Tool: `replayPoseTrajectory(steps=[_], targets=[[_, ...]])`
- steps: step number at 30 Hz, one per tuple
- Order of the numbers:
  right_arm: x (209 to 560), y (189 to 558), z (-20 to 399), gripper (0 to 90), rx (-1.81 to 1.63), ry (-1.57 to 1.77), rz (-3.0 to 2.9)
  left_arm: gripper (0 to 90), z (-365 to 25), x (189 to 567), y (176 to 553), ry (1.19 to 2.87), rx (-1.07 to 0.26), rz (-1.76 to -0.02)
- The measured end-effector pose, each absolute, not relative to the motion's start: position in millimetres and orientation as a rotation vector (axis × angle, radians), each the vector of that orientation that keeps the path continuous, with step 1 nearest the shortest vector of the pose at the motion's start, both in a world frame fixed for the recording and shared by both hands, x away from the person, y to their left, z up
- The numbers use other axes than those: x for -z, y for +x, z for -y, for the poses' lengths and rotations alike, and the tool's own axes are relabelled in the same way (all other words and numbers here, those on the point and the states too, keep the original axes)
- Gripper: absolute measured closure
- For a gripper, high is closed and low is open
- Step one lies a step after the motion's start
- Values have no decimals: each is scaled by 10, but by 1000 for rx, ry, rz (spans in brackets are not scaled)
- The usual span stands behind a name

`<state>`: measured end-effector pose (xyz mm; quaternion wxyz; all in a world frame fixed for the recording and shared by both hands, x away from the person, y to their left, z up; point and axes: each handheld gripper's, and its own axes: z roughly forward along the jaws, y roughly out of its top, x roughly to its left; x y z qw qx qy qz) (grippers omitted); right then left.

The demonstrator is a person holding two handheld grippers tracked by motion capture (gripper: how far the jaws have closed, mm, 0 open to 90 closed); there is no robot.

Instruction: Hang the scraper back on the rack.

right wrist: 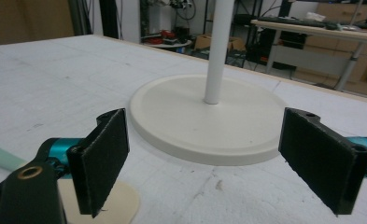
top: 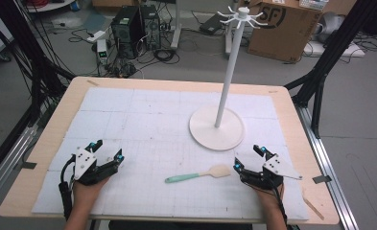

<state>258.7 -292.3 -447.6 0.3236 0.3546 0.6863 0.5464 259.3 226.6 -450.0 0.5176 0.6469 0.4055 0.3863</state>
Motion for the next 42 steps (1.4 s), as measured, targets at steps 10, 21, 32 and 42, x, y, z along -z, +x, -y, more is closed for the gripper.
replayPoseTrajectory(steps=[10,21,32,42], targets=[[4477,2636,2799,251,-1450,767,-1983,239,-2263,4503,2582,1552,-930,-957],[4470,2681,2633,272,-1432,618,-2166,239,-2264,4504,2575,1549,-934,-949],[4475,2733,2409,313,-1398,476,-2371,241,-2257,4505,2576,1546,-934,-952],[4491,2830,2153,361,-1306,359,-2552,241,-2258,4505,2575,1552,-938,-948]])
